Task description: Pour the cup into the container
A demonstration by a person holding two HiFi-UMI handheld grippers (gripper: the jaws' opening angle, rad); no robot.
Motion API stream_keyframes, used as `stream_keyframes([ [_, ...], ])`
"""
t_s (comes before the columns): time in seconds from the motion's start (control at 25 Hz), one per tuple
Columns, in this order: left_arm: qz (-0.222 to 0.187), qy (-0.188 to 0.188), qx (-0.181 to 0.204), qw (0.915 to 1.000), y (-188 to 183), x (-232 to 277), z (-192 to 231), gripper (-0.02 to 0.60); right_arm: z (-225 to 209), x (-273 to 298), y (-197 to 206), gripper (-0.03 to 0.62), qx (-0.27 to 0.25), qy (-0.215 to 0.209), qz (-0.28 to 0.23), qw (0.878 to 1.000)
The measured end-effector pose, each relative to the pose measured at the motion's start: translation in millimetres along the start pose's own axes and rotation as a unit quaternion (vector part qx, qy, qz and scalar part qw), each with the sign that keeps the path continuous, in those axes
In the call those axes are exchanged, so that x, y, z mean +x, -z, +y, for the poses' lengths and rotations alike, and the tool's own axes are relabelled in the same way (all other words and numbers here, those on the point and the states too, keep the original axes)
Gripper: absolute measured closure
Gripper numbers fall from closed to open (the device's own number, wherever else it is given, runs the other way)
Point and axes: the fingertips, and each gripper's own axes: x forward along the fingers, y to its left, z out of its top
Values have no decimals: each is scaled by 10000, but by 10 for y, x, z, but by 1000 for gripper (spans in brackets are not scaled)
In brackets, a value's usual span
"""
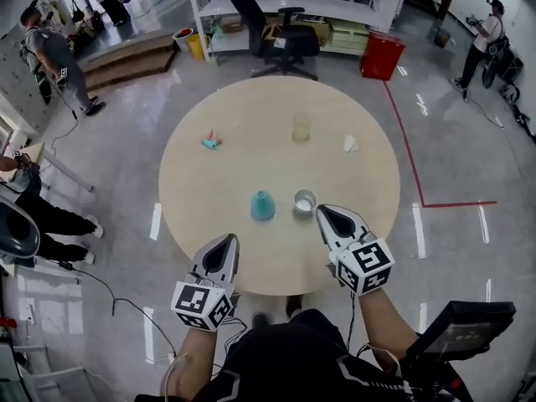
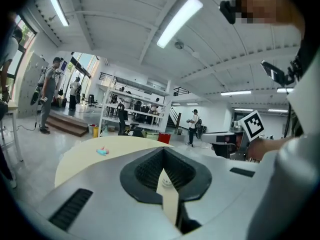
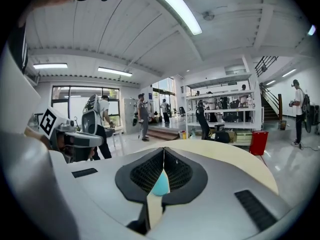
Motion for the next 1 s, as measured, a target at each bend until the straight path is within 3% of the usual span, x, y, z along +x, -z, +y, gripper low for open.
stream_keyframes([
  [0.4, -8, 390, -45, 9992, 177, -1061, -130, 581, 993, -752, 3, 586, 87, 316, -112, 9994],
  [0.56, -122, 619, 55, 9980, 118, -1341, -419, 581, 1194, -1186, -91, 586, -76, 413, -203, 9989],
  [0.76, -216, 649, 195, 9975, 79, -1616, -814, 581, 1250, -1578, -53, 586, -103, 387, -359, 9986],
  [1.0, -166, 452, 242, 9985, 207, -2149, -1570, 581, 1432, -2385, 207, 586, -43, 114, -538, 9985],
])
